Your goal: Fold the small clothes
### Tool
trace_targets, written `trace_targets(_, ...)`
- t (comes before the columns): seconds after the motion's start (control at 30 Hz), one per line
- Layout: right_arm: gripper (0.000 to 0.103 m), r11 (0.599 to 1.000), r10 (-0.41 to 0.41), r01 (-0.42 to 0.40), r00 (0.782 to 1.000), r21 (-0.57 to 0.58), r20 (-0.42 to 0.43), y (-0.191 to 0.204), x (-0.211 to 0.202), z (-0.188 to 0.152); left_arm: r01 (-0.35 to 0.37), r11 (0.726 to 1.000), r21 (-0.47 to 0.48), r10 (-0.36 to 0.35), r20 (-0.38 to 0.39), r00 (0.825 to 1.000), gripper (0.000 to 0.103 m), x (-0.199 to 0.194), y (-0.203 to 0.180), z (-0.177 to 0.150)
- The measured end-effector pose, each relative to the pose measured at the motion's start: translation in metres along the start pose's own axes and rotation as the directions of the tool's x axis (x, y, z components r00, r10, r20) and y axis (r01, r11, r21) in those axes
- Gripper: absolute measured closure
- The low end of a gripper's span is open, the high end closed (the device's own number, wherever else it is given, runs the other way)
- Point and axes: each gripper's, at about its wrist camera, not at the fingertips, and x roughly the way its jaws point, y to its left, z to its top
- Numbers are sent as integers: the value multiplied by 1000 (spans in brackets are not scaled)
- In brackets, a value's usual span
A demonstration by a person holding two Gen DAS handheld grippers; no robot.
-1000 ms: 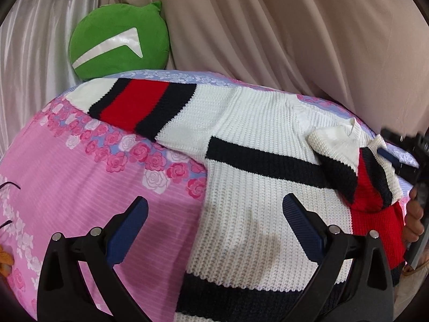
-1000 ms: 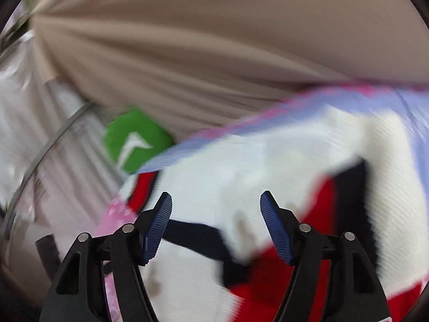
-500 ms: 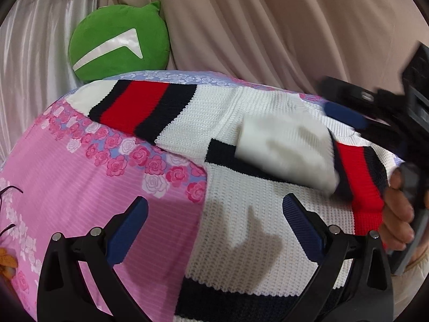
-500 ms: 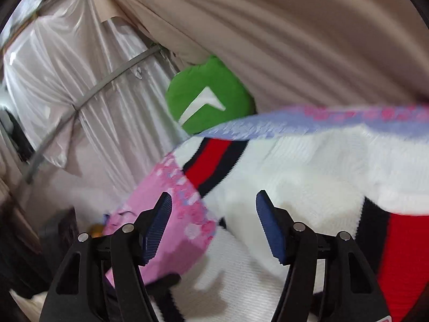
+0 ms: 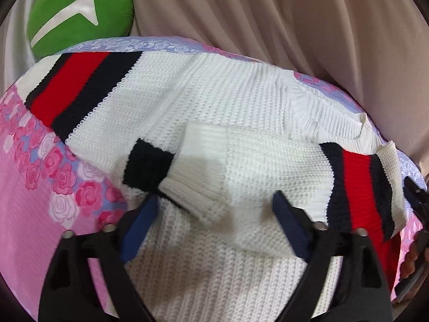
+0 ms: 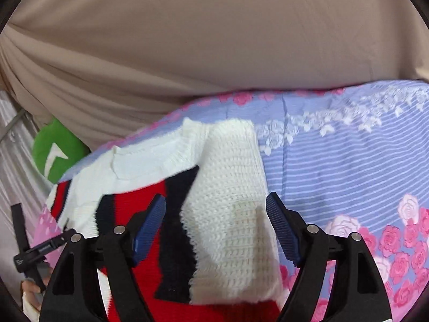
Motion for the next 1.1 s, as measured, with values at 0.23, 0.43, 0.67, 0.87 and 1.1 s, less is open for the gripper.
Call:
trace_targets(0.23, 93, 988, 150, -156, 967, 12, 208, 16, -41, 9, 5, 1000, 9, -6, 108, 994, 96, -20, -5, 27)
trace_targets(0.43, 91, 969, 58, -67, 997, 238, 43, -58, 5, -6, -52, 993, 111, 43, 80, 996, 95, 12, -38, 18)
trace_targets(0.67, 58, 979, 74, -86, 995, 185, 74, -55, -51, -7, -43, 990, 134, 25, 135, 990, 65, -6, -38, 6)
trace_targets(0.87, 58, 993, 82, -77, 995, 90, -57, -33, -29, -39, -11, 993, 117, 2, 79, 997, 51, 10, -35, 8)
trace_targets(1.1, 83, 989, 78, -87, 994, 119, 80, -51, -62, -33, 34, 993, 117, -41, 57, 998, 94, 10, -33, 13)
